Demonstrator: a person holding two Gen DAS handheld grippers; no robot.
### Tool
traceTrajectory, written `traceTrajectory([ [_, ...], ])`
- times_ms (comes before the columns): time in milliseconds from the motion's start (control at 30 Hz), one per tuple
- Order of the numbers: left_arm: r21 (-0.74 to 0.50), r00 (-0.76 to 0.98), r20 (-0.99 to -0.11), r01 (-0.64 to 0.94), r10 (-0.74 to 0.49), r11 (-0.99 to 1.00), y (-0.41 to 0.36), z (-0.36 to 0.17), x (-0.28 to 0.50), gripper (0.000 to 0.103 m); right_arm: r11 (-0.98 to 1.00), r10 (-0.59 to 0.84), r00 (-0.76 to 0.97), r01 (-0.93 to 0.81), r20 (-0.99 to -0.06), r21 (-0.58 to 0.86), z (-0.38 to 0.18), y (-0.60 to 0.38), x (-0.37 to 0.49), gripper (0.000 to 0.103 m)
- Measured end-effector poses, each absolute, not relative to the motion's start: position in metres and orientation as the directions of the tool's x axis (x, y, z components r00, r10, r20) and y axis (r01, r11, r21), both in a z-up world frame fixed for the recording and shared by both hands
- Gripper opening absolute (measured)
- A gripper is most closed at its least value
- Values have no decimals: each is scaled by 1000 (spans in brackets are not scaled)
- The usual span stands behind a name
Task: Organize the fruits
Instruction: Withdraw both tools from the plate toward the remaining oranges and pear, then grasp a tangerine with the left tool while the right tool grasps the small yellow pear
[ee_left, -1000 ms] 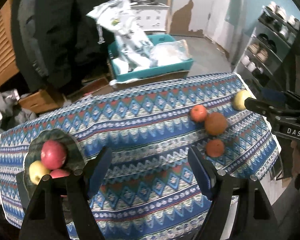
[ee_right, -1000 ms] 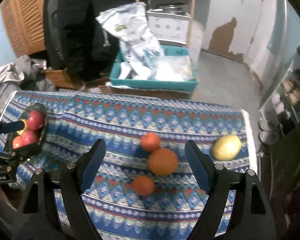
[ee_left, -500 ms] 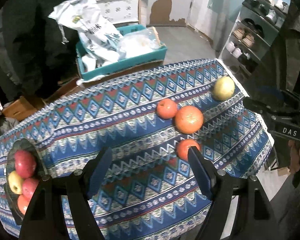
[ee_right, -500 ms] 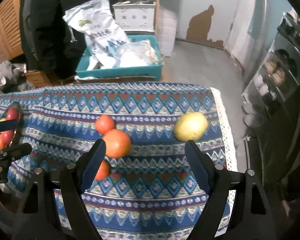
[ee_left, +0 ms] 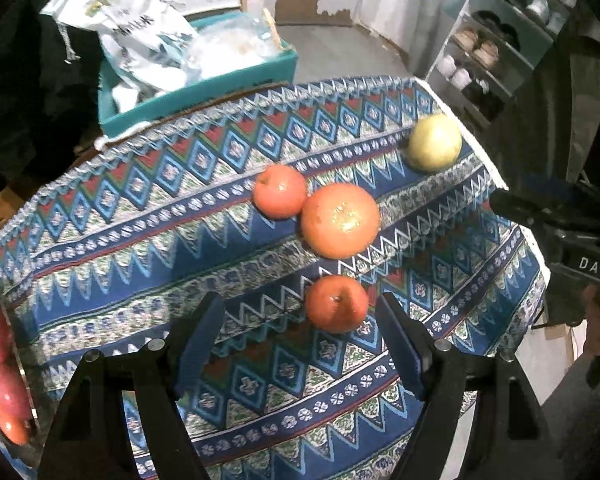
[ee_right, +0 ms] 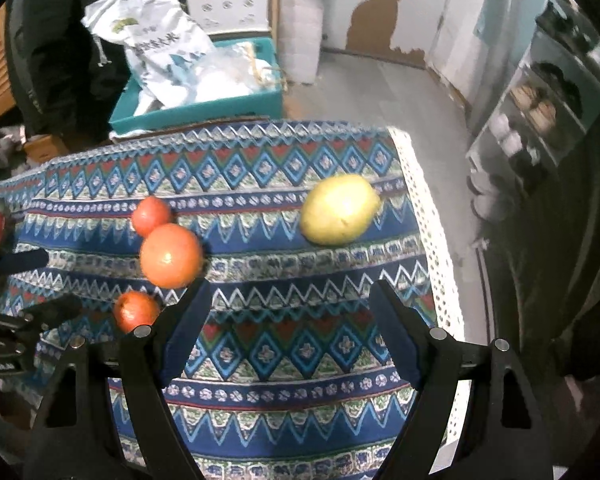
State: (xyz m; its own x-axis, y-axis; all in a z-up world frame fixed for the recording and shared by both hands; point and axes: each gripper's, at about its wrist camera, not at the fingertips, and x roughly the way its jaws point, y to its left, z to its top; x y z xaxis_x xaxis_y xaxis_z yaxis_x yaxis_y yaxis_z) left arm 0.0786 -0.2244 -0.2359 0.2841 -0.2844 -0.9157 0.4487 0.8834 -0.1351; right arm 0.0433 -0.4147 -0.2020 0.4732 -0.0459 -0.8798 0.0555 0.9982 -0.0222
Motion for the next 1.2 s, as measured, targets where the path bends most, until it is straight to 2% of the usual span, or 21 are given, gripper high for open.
traceTrajectory([
  [667, -179, 167, -945, 458, -283, 871, -258, -289, 87, 79, 995, -28, 406, 101, -913, 14, -241, -434, 49, 81],
  [733, -190, 151, -946, 457, -286, 869, -260, -293, 88, 73, 995, -24, 406, 98, -914, 17, -242, -434, 50, 81],
  [867, -197, 110, -954, 467, -278, 862, -266, -305, 87, 52, 995, -23, 404, 103, -915, 20, -245, -436, 53, 81],
  [1200, -189, 166, -940, 475, -299, 859, -253, -291, 91, 48, 993, -17, 420, 115, -908, 34, -243, -444, 67, 81],
])
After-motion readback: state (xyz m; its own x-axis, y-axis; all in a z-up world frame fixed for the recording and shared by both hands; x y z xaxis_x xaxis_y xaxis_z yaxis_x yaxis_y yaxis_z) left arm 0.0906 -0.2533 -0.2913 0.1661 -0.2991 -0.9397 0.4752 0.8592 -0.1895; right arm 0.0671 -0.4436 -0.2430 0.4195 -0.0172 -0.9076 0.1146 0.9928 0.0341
